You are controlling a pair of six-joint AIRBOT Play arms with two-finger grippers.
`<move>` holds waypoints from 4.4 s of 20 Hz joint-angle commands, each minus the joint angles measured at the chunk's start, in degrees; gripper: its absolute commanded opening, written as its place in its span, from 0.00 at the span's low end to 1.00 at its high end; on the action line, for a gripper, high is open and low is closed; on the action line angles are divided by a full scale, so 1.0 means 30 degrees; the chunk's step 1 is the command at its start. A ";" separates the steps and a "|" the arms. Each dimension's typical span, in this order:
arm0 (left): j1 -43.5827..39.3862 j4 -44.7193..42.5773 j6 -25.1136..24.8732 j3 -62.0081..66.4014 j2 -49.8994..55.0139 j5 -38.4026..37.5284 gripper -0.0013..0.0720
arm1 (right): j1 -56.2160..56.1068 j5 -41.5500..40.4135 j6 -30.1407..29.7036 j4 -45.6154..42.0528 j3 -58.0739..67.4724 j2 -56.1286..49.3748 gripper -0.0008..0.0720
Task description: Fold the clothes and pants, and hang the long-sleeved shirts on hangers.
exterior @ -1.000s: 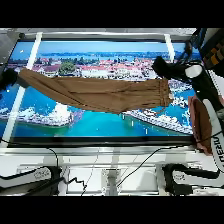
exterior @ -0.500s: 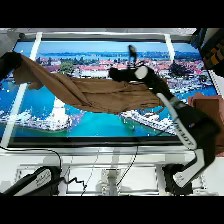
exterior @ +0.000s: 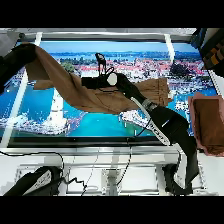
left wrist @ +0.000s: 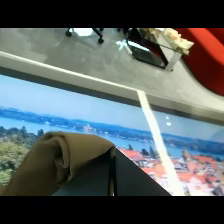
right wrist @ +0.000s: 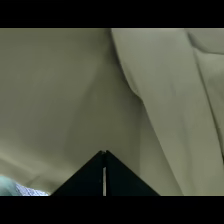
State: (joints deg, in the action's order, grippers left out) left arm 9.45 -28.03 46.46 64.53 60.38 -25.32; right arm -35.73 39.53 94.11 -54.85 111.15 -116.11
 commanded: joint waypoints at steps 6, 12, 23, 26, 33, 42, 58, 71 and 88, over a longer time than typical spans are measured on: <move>0.6266 -0.7096 0.5027 -0.0036 -0.0219 -0.4124 0.04 | 0.2106 0.3490 -0.0255 -0.0882 0.0408 0.0466 0.05; 0.9209 -1.1570 0.5042 -0.0073 0.1333 -0.7905 0.04 | 0.3198 0.3657 -0.0262 -0.0801 0.0408 0.0525 0.05; 0.9559 -2.3962 1.0812 -0.0066 0.4947 -1.2298 0.04 | 0.3206 0.4138 -0.0831 -0.0954 0.0408 0.0525 0.05; 0.9457 -2.3839 1.3325 -0.0066 0.5078 -1.0112 0.10 | 0.3206 0.4182 -0.0918 -0.1166 0.0408 0.0525 0.05; 0.9143 -2.2374 1.5453 0.0087 0.5056 -0.9493 0.90 | 0.3206 0.4182 -0.0918 -0.1311 0.0408 0.0525 0.05; 0.5384 -0.9908 1.4775 0.0131 0.7169 -0.1035 0.91 | 0.3206 0.4167 -0.0925 -0.1362 0.0408 0.0525 0.05; 0.3971 -0.7912 1.6531 0.0794 1.2553 0.2608 0.97 | 0.3213 0.4131 -0.0933 -0.1996 0.0408 0.0525 0.05; 0.2769 -0.7912 1.6531 0.3228 1.5220 0.7468 0.11 | 0.3213 0.4160 -0.0933 -0.2011 0.0408 0.0525 0.05; 0.3832 -1.6473 1.6538 0.3220 0.5457 -0.4517 0.04 | 0.3206 0.6273 -0.0918 -0.1843 0.0408 0.0532 0.05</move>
State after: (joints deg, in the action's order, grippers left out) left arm 20.03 -69.43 96.05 74.17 80.66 -24.84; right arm -26.11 54.85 91.31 -60.55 112.36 -114.54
